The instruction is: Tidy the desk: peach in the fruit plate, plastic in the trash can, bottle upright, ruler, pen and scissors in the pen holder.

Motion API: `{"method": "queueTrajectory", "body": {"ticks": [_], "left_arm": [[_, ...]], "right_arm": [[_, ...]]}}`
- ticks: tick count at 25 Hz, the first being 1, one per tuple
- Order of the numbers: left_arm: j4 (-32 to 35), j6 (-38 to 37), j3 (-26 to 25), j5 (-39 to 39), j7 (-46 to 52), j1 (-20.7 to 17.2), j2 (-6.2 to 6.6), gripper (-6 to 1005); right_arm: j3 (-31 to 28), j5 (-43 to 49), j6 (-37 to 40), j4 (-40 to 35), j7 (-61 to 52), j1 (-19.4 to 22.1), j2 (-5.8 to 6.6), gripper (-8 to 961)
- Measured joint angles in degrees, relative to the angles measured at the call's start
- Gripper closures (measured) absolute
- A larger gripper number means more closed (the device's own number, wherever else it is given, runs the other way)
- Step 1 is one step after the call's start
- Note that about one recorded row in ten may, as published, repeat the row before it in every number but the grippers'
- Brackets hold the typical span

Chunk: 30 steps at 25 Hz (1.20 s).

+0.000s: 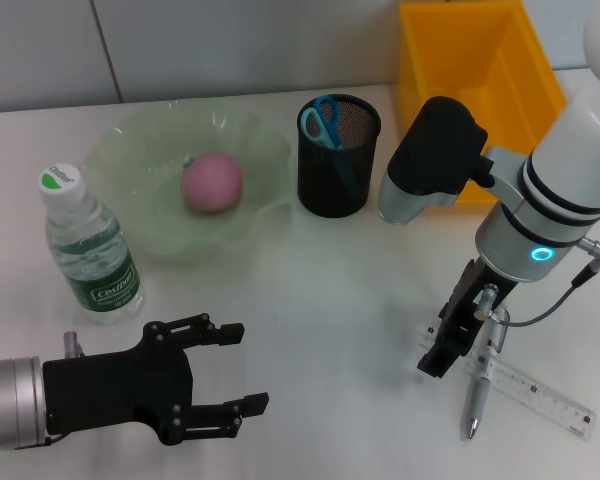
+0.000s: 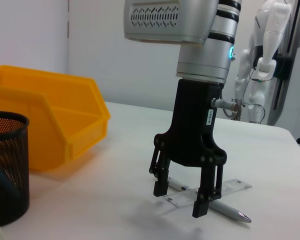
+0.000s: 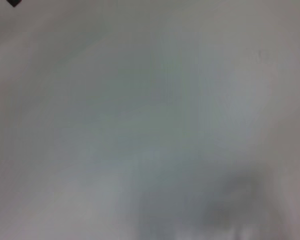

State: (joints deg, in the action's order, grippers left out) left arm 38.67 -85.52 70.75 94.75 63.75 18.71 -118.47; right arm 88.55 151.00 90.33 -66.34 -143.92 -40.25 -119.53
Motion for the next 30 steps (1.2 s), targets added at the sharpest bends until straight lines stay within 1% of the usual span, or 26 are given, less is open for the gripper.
{"method": "queueTrajectory", "body": {"ticks": [9, 14, 24, 30], "left_arm": [[0.0, 0.0, 0.0, 0.0, 0.1, 0.1, 0.00, 188], [0.0, 0.0, 0.0, 0.0, 0.2, 0.1, 0.00, 188], [-0.1, 0.0, 0.0, -0.1, 0.2, 0.1, 0.00, 188], [-0.1, 0.0, 0.0, -0.2, 0.2, 0.2, 0.00, 188]], "right_arm": [[2.1, 0.0, -0.3, 0.2, -1.1, 0.0, 0.00, 332], [2.1, 0.0, -0.3, -0.5, -1.4, 0.0, 0.00, 342], [2.2, -0.3, -0.3, 0.6, -1.5, -0.4, 0.00, 361], [2.1, -0.3, -0.3, 0.5, -1.5, -0.5, 0.07, 530]]}}
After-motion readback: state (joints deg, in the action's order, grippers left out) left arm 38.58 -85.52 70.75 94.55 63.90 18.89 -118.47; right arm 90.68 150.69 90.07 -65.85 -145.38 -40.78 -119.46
